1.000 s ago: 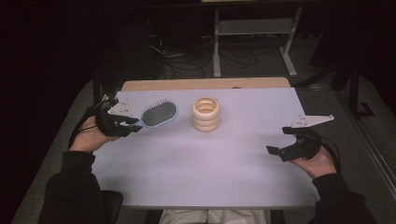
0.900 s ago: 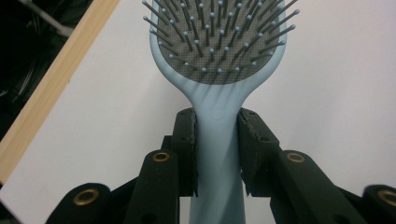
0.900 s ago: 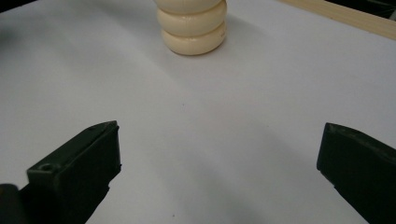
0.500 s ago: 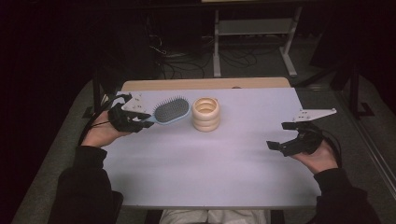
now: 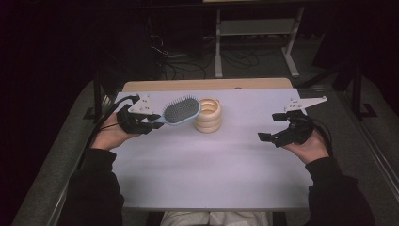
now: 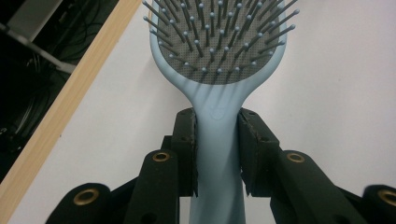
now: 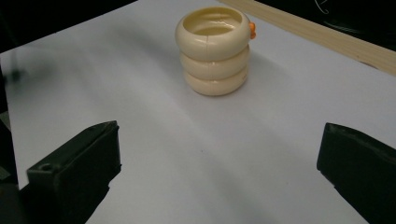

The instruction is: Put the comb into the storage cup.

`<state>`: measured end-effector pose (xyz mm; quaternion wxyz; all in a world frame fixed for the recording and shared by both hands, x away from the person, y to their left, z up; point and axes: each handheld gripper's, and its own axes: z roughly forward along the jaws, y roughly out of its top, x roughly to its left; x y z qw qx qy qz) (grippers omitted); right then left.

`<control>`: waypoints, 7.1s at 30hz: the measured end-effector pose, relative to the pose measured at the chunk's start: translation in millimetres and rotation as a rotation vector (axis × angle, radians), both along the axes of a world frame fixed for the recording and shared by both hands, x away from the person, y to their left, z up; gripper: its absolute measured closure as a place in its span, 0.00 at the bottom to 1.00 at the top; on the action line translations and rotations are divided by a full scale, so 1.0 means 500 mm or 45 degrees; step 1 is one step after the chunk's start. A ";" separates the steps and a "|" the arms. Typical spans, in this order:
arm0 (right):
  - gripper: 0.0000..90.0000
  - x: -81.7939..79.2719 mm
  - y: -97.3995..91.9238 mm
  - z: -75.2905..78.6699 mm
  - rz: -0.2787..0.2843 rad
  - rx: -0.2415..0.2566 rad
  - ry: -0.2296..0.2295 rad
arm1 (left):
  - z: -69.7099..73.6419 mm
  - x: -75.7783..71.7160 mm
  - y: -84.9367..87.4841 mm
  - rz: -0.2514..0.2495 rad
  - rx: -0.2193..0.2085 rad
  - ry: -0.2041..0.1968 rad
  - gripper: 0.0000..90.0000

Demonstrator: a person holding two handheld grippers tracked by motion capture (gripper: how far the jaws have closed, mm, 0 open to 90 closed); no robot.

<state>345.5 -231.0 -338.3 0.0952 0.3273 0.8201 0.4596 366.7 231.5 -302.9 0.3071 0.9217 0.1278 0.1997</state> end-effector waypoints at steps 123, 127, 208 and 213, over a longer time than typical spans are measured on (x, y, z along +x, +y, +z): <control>0.63 0.147 0.219 0.212 0.137 0.264 0.102 | -0.021 0.007 -0.110 -0.061 -0.367 -0.152 0.33; 0.62 0.149 0.215 0.235 0.125 0.239 0.075 | -0.011 0.009 -0.100 -0.081 -0.449 -0.118 0.25; 0.62 0.241 0.166 0.212 -0.067 -0.015 0.037 | -0.156 -0.023 0.219 0.370 -0.685 0.054 0.00; 0.62 0.248 0.171 0.196 -0.069 -0.005 0.047 | -0.168 -0.024 0.228 0.403 -0.694 0.076 0.00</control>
